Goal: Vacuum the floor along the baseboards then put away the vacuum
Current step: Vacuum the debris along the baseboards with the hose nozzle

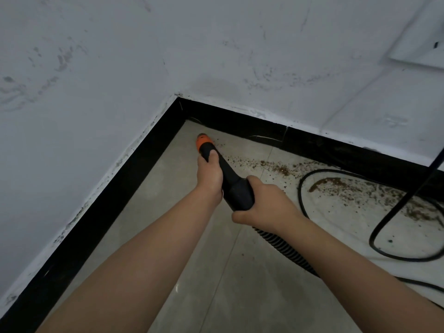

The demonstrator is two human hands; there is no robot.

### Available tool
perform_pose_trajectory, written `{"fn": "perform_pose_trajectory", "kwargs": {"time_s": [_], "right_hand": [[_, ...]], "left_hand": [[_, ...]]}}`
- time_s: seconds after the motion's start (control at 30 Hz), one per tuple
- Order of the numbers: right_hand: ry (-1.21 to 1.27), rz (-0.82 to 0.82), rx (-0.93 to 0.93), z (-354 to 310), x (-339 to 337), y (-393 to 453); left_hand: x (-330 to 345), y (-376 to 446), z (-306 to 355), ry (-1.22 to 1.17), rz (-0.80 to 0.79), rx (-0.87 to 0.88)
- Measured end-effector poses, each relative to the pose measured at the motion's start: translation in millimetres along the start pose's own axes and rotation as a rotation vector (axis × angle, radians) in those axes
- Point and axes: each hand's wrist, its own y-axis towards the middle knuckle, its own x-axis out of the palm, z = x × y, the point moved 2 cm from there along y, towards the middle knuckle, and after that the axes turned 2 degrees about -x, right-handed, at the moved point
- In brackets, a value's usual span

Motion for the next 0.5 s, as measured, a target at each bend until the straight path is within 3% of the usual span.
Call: {"fn": "perform_pose_trajectory", "kwargs": {"time_s": [0.37,0.5], "right_hand": [[-0.041,-0.120,-0.049,16.0,-10.2,-29.5],[0.000,-0.090,-0.042,15.0,-3.3,-15.0]], "left_hand": [[0.1,-28.2,-25.7,0.084,0.065,-0.018],[-2.1,-13.5,-19.2,0.165,0.083,0.031]]}}
